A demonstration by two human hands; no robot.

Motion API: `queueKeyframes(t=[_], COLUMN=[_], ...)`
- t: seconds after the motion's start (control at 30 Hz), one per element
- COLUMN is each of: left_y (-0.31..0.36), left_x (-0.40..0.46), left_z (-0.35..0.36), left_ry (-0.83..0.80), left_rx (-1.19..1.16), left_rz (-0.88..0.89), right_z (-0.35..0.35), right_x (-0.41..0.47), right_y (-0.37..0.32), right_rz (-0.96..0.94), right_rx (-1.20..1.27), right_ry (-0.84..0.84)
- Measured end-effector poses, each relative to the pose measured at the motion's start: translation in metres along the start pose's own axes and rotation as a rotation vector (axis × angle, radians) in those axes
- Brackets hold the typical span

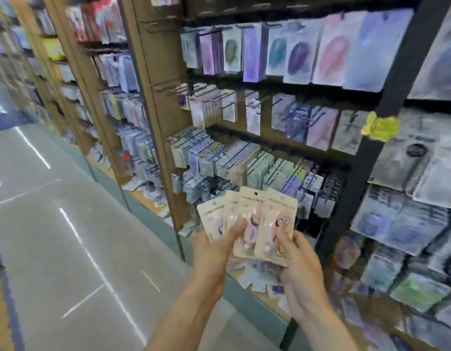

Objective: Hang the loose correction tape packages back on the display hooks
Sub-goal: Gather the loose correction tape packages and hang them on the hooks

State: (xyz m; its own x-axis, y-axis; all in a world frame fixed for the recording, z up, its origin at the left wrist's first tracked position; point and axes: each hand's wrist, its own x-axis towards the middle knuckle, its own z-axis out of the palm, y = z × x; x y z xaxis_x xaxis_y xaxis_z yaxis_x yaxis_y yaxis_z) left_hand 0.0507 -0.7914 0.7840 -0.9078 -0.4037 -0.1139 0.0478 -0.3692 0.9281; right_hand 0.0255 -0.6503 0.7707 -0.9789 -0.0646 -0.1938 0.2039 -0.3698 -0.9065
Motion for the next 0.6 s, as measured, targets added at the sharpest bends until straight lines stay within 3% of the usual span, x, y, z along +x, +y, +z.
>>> queueKeyframes(t=[0.17, 0.6], left_y=[0.028, 0.13], left_x=[0.123, 0.352], left_z=[0.001, -0.119], left_ry=[-0.028, 0.05], left_rx=[-0.005, -0.186], left_rz=[-0.034, 0.01], right_z=[0.065, 0.29], right_x=[0.11, 0.269], right_y=[-0.009, -0.009], right_rz=[-0.013, -0.109], right_rx=[0.046, -0.093], right_ry=[0.082, -0.148])
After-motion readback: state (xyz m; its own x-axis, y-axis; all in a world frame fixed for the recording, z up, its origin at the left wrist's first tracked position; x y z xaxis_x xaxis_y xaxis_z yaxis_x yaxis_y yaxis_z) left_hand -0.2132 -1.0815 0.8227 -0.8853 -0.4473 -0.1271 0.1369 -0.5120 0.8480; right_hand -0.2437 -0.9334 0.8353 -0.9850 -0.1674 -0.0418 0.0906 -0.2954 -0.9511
